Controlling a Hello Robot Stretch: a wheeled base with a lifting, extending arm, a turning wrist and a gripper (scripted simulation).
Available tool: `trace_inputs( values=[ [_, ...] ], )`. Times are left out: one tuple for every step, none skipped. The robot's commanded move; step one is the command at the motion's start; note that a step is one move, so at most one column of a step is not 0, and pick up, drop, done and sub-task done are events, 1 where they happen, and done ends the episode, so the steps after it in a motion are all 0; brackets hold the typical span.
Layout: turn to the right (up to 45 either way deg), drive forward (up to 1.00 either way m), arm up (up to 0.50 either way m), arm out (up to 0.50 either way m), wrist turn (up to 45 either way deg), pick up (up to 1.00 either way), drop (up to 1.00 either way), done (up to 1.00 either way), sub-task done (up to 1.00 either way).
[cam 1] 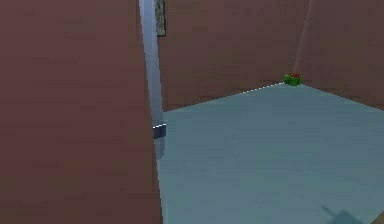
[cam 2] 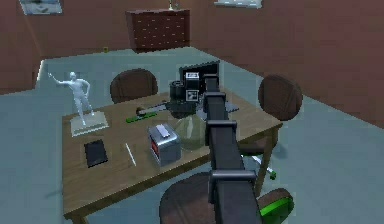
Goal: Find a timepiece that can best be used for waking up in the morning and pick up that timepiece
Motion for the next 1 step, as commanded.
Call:
trace_inputs(
  values=[
    [0.0,0.0,-0.3,0.0,0.0,0.0,0.0,0.0,0.0]
  ],
)
